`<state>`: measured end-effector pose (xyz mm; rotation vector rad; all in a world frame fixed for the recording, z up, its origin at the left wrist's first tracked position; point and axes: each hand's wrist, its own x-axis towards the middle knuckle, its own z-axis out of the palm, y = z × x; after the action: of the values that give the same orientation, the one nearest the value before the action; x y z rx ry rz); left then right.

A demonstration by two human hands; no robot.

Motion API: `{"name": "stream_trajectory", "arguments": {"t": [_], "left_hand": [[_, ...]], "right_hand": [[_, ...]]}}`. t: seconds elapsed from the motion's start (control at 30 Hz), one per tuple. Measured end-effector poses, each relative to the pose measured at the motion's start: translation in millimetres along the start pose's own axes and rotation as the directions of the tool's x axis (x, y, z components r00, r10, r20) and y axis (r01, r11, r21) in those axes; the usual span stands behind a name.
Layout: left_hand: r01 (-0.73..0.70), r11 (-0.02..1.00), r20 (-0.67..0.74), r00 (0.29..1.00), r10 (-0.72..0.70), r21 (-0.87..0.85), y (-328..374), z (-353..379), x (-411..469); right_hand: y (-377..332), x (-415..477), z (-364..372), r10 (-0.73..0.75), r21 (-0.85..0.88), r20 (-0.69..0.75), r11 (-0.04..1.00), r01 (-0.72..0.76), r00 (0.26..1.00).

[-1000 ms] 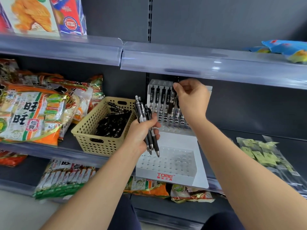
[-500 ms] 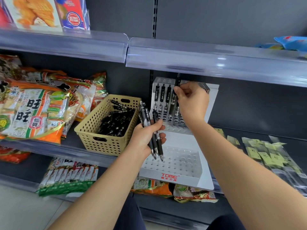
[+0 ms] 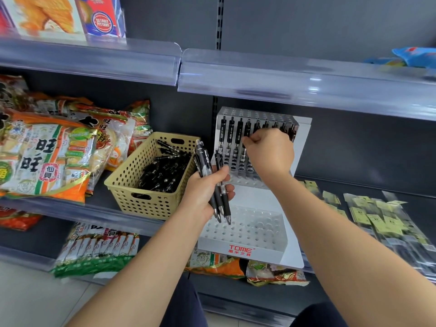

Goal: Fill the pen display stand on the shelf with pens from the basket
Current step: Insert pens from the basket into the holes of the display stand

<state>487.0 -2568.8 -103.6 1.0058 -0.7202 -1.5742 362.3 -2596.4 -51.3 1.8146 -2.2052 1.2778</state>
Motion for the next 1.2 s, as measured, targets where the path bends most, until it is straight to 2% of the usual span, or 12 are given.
{"name": "stream_trajectory", "arguments": {"t": [0.13, 0.23, 0.33, 0.43, 0.5, 0.57, 0.67, 0.8, 0.87, 0.93, 1.07, 1.2], "left_hand": [[0.008, 1.000, 0.015, 1.000, -0.008, -0.009, 1.5, 2.0, -1.8], [0.007, 1.000, 0.031, 0.999, -0.007, -0.017, 2.8, 4.3, -2.5], [0.002, 0.999, 0.049, 0.999, 0.000, -0.039, 4.9, 6.2, -2.0], [-0.012, 0.999, 0.079, 0.997, 0.015, -0.043, 7.8, 7.3, -2.1], [-0.025, 0.999, 0.086, 0.996, 0.029, -0.047, 8.5, 7.7, -1.7], [-0.027, 0.998, 0.089, 0.995, 0.033, -0.061, 9.6, 7.3, -1.6], [0.010, 0.996, 0.143, 0.990, 0.003, -0.086, 12.0, 5.7, -2.5], [0.070, 0.993, 0.198, 0.979, -0.049, -0.097, 13.8, 3.5, -3.5], [0.082, 0.990, 0.201, 0.978, -0.059, -0.110, 14.5, 3.8, -3.6], [0.074, 0.991, 0.183, 0.982, -0.054, -0.107, 14.9, 4.4, -3.6], [0.022, 1.000, 0.127, 0.992, -0.022, -0.002, 12.5, 4.0, -2.0], [0.030, 0.998, 0.093, 0.995, -0.035, 0.053, 10.6, 2.1, -2.0]], "right_hand": [[1.3, 0.6, 1.4, -0.009, -0.037, 0.011, 0.999, 0.009, 1.000], [3.6, 0.6, 1.8, -0.015, 0.001, 0.004, 1.000, 0.015, 1.000], [3.6, -3.0, 0.9, -0.037, 0.149, 0.032, 0.988, 0.031, 0.999], [-3.0, -9.0, -5.8, -0.015, 0.375, 0.186, 0.925, -0.057, 0.982], [-7.3, -10.7, -12.9, 0.036, 0.434, 0.392, 0.874, -0.219, 0.919], [-7.1, -9.9, -17.0, 0.041, 0.460, 0.575, 0.810, -0.364, 0.817], [0.5, -4.1, -15.7, -0.054, 0.516, 0.693, 0.734, -0.442, 0.719], [4.2, 0.5, -15.6, -0.092, 0.495, 0.770, 0.709, -0.502, 0.631], [2.0, 1.5, -16.9, -0.091, 0.514, 0.755, 0.695, -0.502, 0.649], [-0.8, 2.8, -18.8, -0.054, 0.562, 0.691, 0.666, -0.490, 0.720], [-8.1, 6.9, -24.9, 0.070, 0.676, 0.409, 0.647, -0.353, 0.910], [-12.4, 12.8, -19.3, 0.095, 0.642, 0.142, 0.749, -0.164, 0.985]]}}
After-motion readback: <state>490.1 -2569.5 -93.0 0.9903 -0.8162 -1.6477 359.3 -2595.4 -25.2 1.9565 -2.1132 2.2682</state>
